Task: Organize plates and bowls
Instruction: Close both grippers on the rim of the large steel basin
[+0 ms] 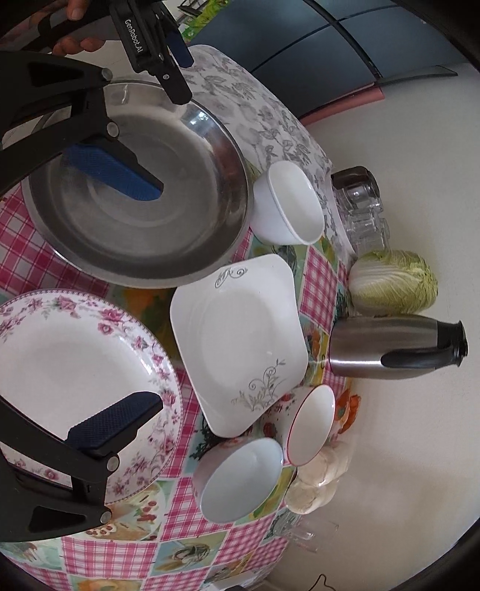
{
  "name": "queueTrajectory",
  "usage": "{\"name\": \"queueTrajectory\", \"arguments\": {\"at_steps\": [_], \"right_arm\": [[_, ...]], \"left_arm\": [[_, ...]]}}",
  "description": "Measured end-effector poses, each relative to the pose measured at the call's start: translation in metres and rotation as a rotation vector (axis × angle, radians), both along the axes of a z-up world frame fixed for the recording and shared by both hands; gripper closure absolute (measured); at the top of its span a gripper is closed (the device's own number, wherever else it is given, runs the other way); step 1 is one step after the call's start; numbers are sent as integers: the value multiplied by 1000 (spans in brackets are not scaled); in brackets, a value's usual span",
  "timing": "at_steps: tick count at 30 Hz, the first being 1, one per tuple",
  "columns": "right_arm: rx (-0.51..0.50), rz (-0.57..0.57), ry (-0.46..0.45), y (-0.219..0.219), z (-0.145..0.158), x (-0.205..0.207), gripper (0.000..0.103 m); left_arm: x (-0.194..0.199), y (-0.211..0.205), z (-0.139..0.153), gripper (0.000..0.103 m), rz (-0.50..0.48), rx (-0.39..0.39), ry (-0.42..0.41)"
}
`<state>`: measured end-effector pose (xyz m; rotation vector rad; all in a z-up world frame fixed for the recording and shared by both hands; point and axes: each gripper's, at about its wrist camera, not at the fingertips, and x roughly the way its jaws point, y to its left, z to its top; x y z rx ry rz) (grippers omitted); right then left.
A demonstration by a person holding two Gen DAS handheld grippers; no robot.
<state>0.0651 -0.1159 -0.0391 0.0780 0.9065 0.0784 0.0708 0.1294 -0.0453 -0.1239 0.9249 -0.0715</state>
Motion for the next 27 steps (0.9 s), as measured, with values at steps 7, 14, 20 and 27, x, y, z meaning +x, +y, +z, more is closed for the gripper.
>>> {"name": "queueTrajectory", "arguments": {"at_steps": [7, 14, 20, 27], "right_arm": [[25, 41, 29, 11, -15, 16, 19], [49, 71, 92, 16, -31, 27, 50], [48, 63, 116, 14, -37, 29, 72], [59, 42, 122, 7, -38, 28, 91]], "left_arm": [[5, 2, -22, 10, 7, 23, 59], [8, 8, -34, 23, 8, -11, 89], [8, 11, -39, 40, 2, -46, 110], [7, 13, -39, 58, 15, -29, 116]]}}
